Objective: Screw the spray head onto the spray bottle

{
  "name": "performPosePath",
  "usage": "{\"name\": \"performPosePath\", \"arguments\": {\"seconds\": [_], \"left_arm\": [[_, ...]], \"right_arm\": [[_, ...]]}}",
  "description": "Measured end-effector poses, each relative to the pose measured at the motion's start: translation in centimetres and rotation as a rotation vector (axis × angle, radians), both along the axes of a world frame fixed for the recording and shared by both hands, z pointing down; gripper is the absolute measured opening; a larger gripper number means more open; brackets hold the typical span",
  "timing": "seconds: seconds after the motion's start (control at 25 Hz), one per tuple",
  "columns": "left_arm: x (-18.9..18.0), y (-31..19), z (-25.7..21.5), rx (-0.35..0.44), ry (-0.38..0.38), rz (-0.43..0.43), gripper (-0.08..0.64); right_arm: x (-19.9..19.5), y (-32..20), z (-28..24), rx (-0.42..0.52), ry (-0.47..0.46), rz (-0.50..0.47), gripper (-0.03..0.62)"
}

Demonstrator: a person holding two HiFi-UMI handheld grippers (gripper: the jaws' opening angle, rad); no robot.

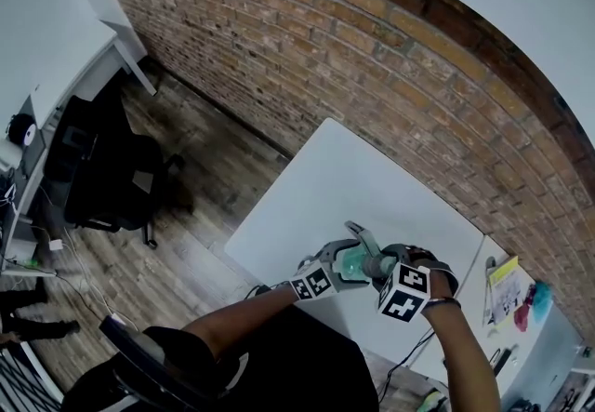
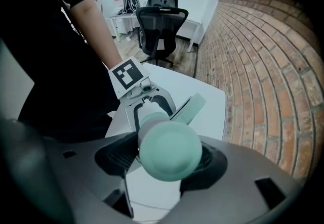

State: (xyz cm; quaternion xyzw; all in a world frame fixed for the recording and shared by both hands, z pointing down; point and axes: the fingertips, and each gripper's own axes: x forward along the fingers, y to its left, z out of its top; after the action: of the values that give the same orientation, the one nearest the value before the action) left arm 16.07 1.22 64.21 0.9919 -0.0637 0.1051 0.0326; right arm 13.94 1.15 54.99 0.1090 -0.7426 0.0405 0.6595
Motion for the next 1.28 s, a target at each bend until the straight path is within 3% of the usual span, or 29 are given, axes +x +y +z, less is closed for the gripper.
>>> {"name": "performPosePath", "arguments": {"seconds": [0.12,0.28,0.44,0.6,0.68,0.84,1.08,1.2,1.28], "left_arm": [[0.0,0.0,0.0,0.002,0.002,-0.004,0.463],[0.0,-0.1,-0.1,0.001,0.003,-0.004,0.463],[-0.1,-0.1,-0.1,0.001,0.002,-0.002,0.463],[0.1,-0.1,-0.1,0.002,0.004,-0.003,0.463],[0.0,0.0,-0.1,0.0,0.006,-0.005,0.463],[0.1,0.0,-0.1,-0.002,0.007,0.0,0.463],[0.1,0.0,-0.2,-0.002,0.007,0.001,0.463],[0.2,-0.1,-0.1,-0.003,0.004,0.004,0.463],[0.1,-0.1,-0.1,-0.003,0.003,0.004,0.463]], "right_arm": [[0.0,-0.2,0.0,0.015,-0.034,0.096,0.273],[0.1,-0.5,-0.1,0.019,-0.115,0.291,0.273],[0.2,-0.9,-0.2,0.04,-0.135,0.466,0.273],[0.5,-1.0,-0.3,0.072,-0.178,0.577,0.273],[0.4,-1.0,-0.4,0.081,-0.2,0.568,0.273],[0.4,-0.6,-0.9,0.125,-0.211,0.459,0.273],[0.3,-0.4,-3.1,0.125,-0.257,0.405,0.273],[0.1,-0.5,-4.2,0.138,-0.248,0.272,0.273],[0.3,-0.6,-4.6,0.152,-0.191,0.136,0.273]]}}
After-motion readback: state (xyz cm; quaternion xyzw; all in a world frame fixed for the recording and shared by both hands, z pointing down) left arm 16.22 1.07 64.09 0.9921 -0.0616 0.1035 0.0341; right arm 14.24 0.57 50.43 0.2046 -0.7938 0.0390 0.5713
